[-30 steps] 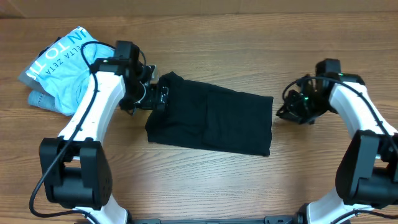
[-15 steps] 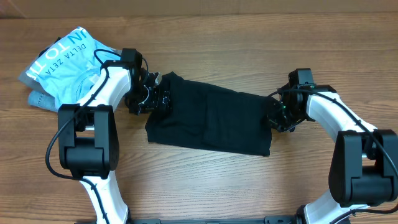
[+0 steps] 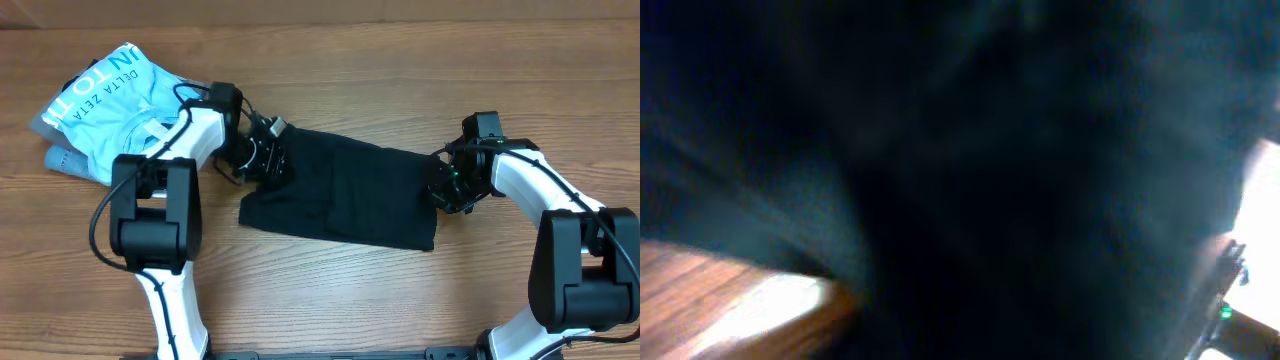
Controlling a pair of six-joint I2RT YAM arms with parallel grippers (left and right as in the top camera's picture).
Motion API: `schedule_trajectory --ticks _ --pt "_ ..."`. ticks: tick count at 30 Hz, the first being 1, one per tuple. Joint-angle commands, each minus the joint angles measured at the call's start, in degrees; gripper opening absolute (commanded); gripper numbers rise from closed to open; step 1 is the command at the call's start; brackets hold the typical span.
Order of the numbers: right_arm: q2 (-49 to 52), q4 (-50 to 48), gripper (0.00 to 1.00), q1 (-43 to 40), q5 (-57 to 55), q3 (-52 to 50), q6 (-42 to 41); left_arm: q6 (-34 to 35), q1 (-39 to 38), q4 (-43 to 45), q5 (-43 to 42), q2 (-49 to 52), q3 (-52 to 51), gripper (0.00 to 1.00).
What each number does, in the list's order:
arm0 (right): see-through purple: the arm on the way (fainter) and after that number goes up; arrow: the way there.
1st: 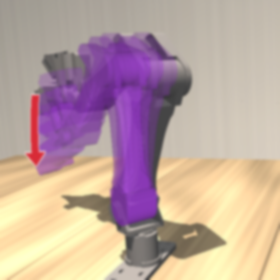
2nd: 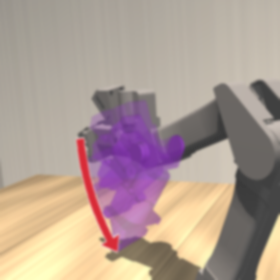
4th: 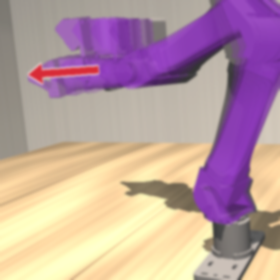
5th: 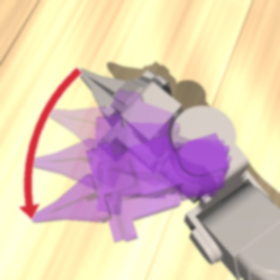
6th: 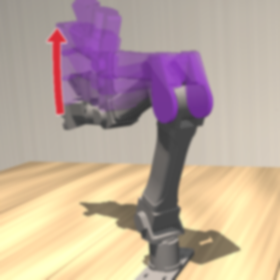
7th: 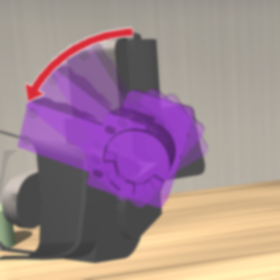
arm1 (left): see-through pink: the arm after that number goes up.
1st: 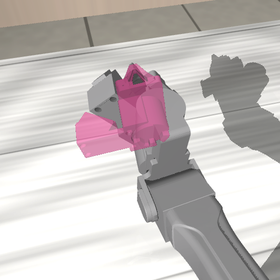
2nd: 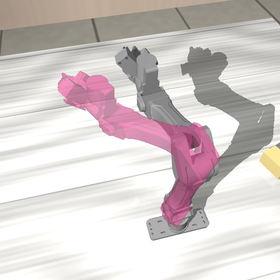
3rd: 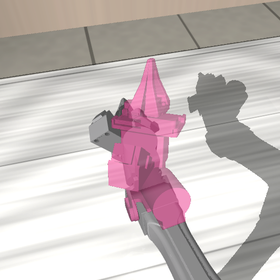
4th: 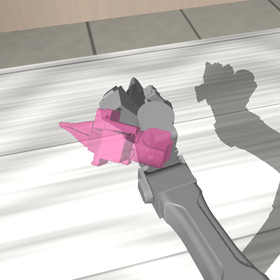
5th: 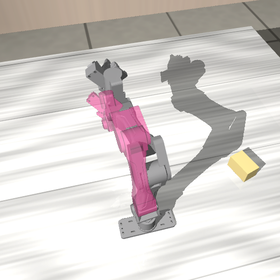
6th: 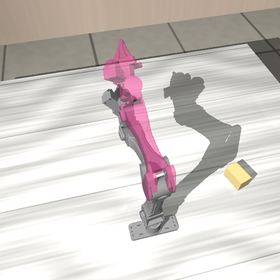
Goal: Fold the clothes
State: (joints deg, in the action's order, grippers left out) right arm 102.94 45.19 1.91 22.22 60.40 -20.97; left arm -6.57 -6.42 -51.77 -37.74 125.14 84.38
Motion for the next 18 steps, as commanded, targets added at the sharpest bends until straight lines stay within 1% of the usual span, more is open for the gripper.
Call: schedule_trajectory --ticks 1,2,4,5,8,11,14,17,18 --pt "-0.92 0.07 0.11 0.33 -0.35 -0.31 -0.13 -1.16 -0.48 -0.79 3.41 4.11 -2.45 0.16" --pt "-0.92 0.17 0.11 0.33 -0.35 -0.31 -0.13 -1.18 -0.22 -1.42 3.61 4.07 -2.25 0.12" --pt "-0.92 0.48 0.09 0.33 -0.37 -0.31 -0.11 -1.18 0.52 -3.54 4.48 4.07 -1.22 0.08" --pt "-0.92 0.48 0.08 0.33 -0.37 -0.31 -0.11 -1.18 1.22 -6.45 5.44 4.07 0.37 0.04" --pt "-0.96 0.46 0.04 -0.33 -0.24 -0.28 -2.32 -1.33 2.84 -14.8 8.81 3.74 6.51 0.04" --pt "-1.49 0.09 0.04 -1.99 -0.11 -0.24 -3.32 -2.21 3.85 -22.21 12.26 2.16 14.34 0.04" --pt "-2.01 0.07 0.04 -4.79 -0.11 0.11 -3.3 -2.25 3.69 -29.75 15.69 -0.81 26.56 0.04" --pt "-2.01 0.13 0.04 -6.45 -0.11 0.11 -3.28 -1.7 1.64 -33.05 15.19 -2.97 34.95 0.04" --pt "-2.01 0.11 0.04 -6.67 -0.11 0.11 -3.28 -0.96 0.87 -33.24 15.21 -3.34 36.04 0.05"
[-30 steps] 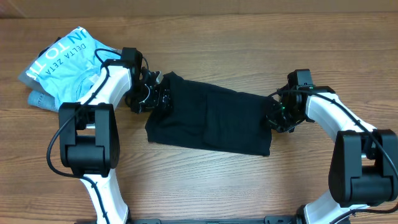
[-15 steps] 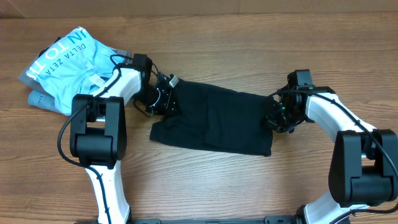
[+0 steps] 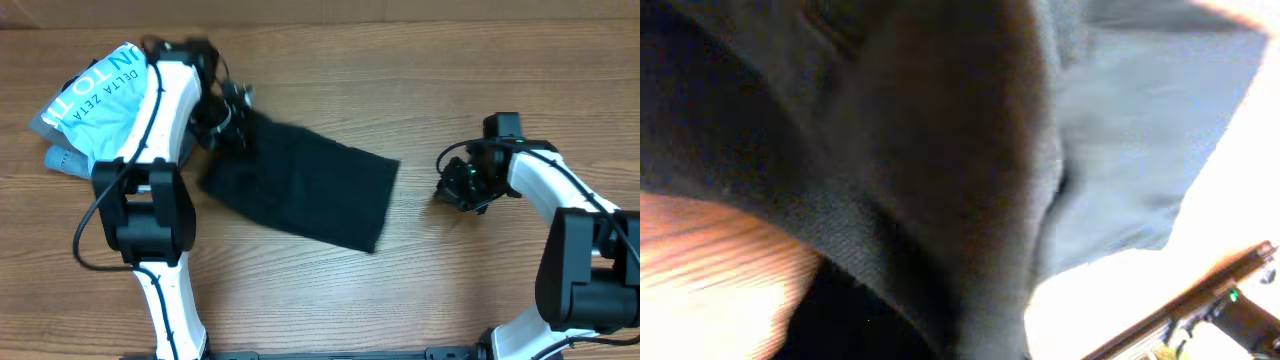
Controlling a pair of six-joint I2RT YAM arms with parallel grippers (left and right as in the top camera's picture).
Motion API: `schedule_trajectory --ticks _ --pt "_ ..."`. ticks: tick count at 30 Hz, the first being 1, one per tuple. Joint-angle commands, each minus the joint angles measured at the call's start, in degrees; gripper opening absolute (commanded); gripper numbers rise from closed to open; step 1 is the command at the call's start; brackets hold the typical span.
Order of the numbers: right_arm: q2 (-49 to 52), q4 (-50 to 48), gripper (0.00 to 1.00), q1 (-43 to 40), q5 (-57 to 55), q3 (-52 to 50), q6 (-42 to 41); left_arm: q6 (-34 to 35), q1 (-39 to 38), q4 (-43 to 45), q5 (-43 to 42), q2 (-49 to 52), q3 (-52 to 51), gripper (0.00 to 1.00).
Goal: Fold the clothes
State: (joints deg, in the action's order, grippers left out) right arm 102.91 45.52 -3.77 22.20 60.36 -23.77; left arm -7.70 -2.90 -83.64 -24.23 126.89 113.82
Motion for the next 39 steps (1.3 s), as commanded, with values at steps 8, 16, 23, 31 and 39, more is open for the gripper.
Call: schedule_trajectory --ticks 8,16,23,31,39 --pt "-1.99 0.07 0.04 -1.07 0.42 0.15 -0.33 6.34 -16.96 2.38 2.8 -3.98 5.6 0.15" --pt "-1.99 0.68 0.05 -1.09 0.55 0.13 0.0 14.82 -32.09 1.25 13.22 0.5 3.39 0.59" --pt "-1.99 0.81 0.05 -1.07 0.55 0.15 0.2 16.76 -29.16 -9.35 20.41 0.37 13.14 0.6" --pt "-1.99 -0.46 0.05 -0.55 16.22 0.28 16.02 14.75 -19.12 -13.2 19.93 0.15 22.4 0.68" --pt "-2.89 -3.23 0.22 7.74 27.69 2.97 21.05 12.35 -13.07 -13.2 16.48 0.17 22.03 0.72"
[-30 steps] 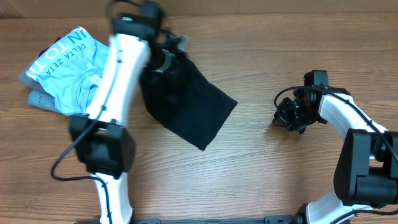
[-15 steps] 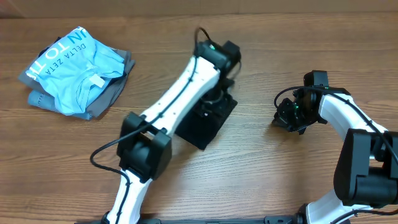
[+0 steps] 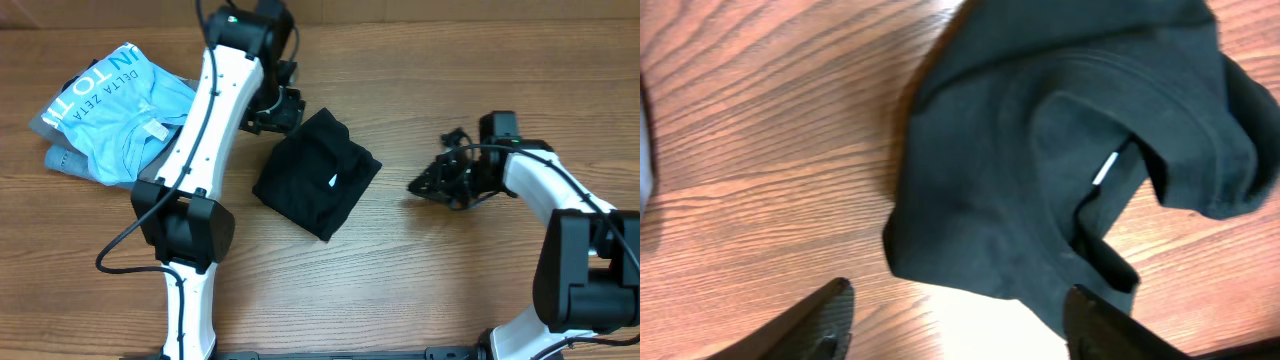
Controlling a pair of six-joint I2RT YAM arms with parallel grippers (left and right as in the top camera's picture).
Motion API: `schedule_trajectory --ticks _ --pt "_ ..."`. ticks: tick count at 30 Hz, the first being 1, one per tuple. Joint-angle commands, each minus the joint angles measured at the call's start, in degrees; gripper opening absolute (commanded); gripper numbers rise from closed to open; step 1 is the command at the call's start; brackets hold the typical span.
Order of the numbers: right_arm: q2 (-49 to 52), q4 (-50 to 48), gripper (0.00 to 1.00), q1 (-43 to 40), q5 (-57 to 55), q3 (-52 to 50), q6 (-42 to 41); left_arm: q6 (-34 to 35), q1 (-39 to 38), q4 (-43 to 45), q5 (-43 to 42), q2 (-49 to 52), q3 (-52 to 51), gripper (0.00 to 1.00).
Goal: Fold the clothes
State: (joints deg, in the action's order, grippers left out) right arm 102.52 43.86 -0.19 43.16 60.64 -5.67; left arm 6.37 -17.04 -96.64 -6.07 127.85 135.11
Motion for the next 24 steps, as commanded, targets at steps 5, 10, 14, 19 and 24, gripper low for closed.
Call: schedule_trajectory --ticks 5,10,14,19,24 --pt "-2.49 -12.7 0.34 10.1 6.01 3.23 -17.81 -3.17 1.36 -0.2 -2.36 -0.79 0.17 0.73" --pt "-2.49 -24.74 0.4 10.97 5.55 3.23 -39.87 -3.67 1.09 -0.2 -2.54 -0.79 -3.52 0.69" --pt "-2.45 -29.92 0.47 11.69 3.98 3.23 -46.9 -4.13 1.03 -0.11 -2.51 -0.79 -8.35 0.65" --pt "-2.1 -25.18 0.54 14.21 -1.22 3.21 -49.4 -4.09 0.9 0.74 -3.8 -0.79 -13.44 0.57" --pt "-0.74 -25.42 0.54 16.59 -3.1 3.19 -51.45 -5.11 -0.15 2.84 -7.74 -0.79 -15.52 0.58"
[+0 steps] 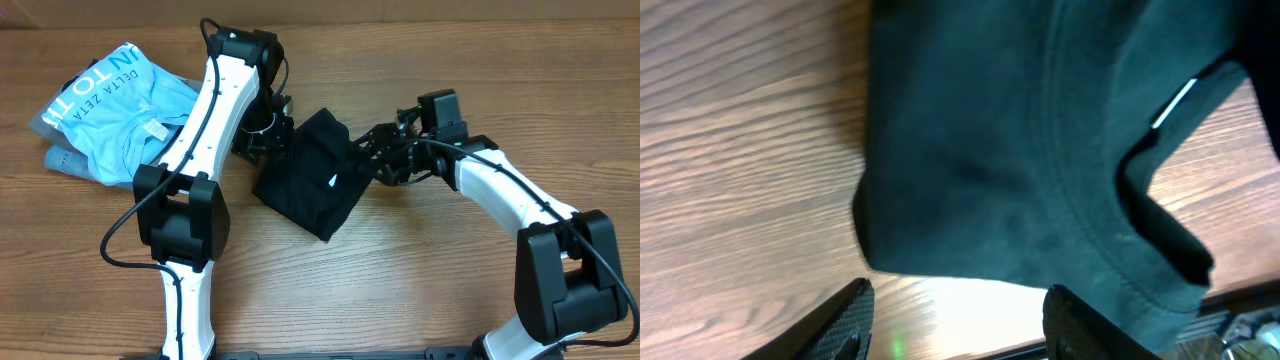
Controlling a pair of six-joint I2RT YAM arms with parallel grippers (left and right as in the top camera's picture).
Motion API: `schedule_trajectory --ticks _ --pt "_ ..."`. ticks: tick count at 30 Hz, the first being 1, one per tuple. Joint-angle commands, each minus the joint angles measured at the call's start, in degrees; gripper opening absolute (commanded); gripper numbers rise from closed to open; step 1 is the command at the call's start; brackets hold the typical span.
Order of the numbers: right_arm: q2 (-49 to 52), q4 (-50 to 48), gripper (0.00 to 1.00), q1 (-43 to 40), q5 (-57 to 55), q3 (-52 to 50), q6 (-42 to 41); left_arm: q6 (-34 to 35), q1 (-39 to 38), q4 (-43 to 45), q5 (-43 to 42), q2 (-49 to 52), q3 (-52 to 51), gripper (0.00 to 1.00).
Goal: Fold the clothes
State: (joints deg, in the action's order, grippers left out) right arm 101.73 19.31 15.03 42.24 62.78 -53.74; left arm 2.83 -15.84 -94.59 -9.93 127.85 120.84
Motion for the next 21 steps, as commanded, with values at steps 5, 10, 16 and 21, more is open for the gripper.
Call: schedule_trajectory --ticks 5,10,16,21 --pt "0.09 -3.74 0.07 0.83 -5.79 1.05 -3.3 -1.6 -3.39 3.76 -3.19 -0.79 -6.54 0.58" --pt "0.09 -1.97 0.04 -3.28 -8.76 1.05 -0.09 -1.38 -4.24 11.61 -3.19 -0.79 -16.96 0.58" --pt "0.09 5.09 0.08 -6.54 -13.94 1.05 1.7 -0.44 -4.02 18.97 -3.19 -0.79 -29.27 0.56" --pt "0.09 6.29 0.3 -6.58 -18.8 1.05 7.69 -0.07 -3.58 20.22 -3.3 -0.92 -31.5 0.53"
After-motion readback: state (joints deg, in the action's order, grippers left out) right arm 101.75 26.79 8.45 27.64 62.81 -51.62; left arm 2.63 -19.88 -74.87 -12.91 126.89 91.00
